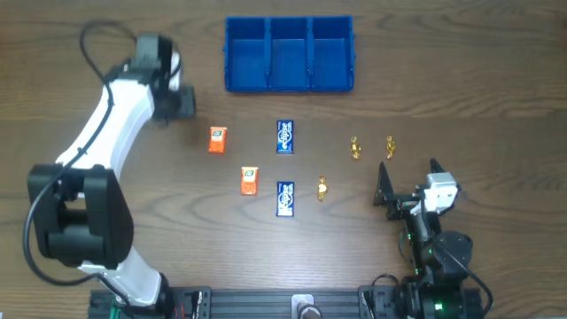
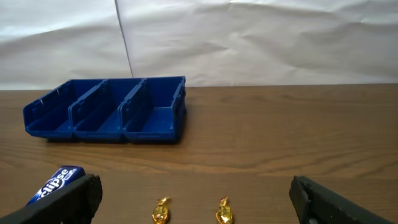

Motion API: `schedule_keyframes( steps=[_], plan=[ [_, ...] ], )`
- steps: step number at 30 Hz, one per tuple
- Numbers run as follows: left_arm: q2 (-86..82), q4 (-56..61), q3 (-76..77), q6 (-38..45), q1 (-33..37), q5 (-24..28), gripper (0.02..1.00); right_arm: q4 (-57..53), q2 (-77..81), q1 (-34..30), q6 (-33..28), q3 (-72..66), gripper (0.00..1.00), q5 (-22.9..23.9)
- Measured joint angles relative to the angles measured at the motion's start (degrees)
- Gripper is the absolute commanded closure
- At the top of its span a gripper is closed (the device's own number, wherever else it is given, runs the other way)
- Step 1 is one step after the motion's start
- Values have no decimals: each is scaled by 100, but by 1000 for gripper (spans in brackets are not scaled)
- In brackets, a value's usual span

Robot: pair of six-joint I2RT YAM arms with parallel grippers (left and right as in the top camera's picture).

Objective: Sort Candies Into Trays

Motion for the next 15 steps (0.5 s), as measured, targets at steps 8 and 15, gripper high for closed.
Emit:
schedule_keyframes(
  steps=[8, 15],
  plan=[
    [514, -608, 3589, -549, -1287, -463, 720, -2, 0, 0, 0, 0, 3, -2],
    [2280, -798, 4308, -850, -1390, -481, 722, 0, 0, 0, 0, 0, 3, -2]
  ],
)
